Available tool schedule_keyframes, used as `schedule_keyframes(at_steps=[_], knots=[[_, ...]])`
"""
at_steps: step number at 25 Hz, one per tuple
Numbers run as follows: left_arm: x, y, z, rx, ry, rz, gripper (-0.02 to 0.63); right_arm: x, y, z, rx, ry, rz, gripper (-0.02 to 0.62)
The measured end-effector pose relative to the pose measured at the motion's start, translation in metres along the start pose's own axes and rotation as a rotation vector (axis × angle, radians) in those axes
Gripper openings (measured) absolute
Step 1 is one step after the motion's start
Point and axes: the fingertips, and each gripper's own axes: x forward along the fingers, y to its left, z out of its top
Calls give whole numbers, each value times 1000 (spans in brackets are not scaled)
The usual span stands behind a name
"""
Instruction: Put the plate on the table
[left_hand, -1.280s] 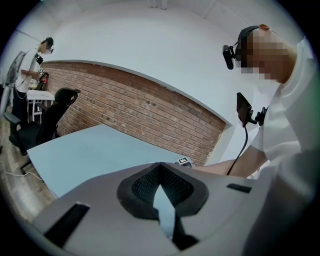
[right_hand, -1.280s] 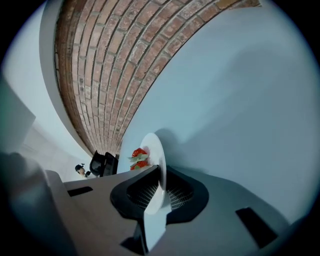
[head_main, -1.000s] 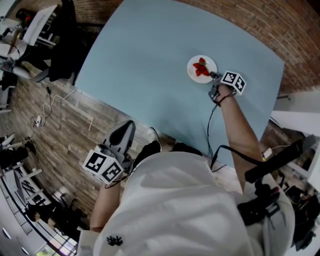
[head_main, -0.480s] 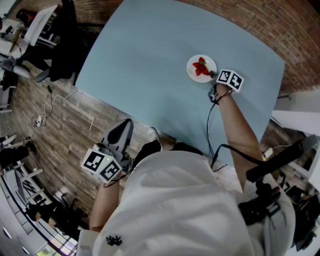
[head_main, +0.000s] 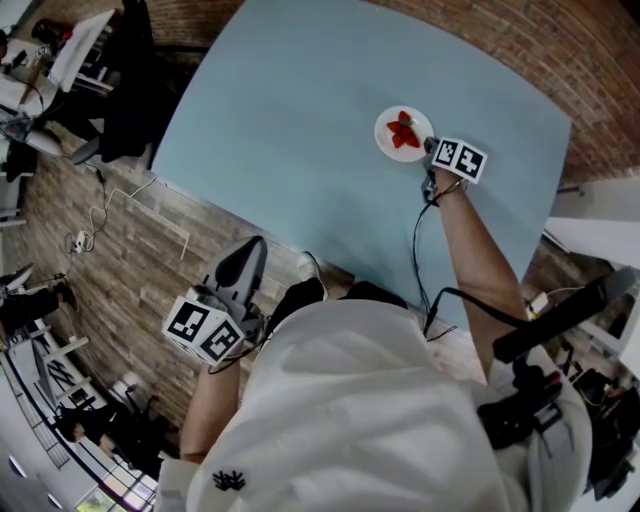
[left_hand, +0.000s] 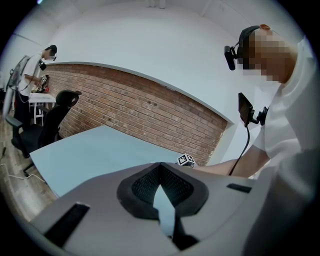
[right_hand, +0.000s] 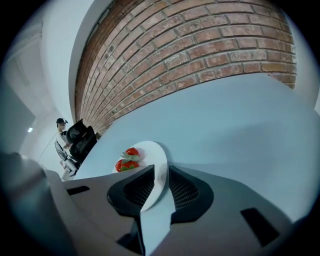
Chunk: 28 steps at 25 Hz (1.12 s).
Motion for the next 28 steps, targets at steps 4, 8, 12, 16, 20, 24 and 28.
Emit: schedule_keyframes(at_steps=[4,8,12,16,20,24,28], knots=[[2,0,0,11,-6,-1,1,-2,-2,7,-7,-27,11,78],[1,-7,-1,17,-7,-7,2,-12,-6,12,-12,-56,11,78],[3,-9,-6,17,-10,-17,2,-26,-4,12,-54,-81,23,77],[5,-16,-15,20,5,-32,2,-50,3,1,-58,-106,82,75],[12,-26,-16,18,38,-62,0,-91,19,-9,-109,-128,136,8],[27,-42,-17,34,51,-109,2,-128,24,-32,-158,-128,174,8],[32,-58,-17,71,69,-170,2,-172,37,-60,-222,-134,199,8]])
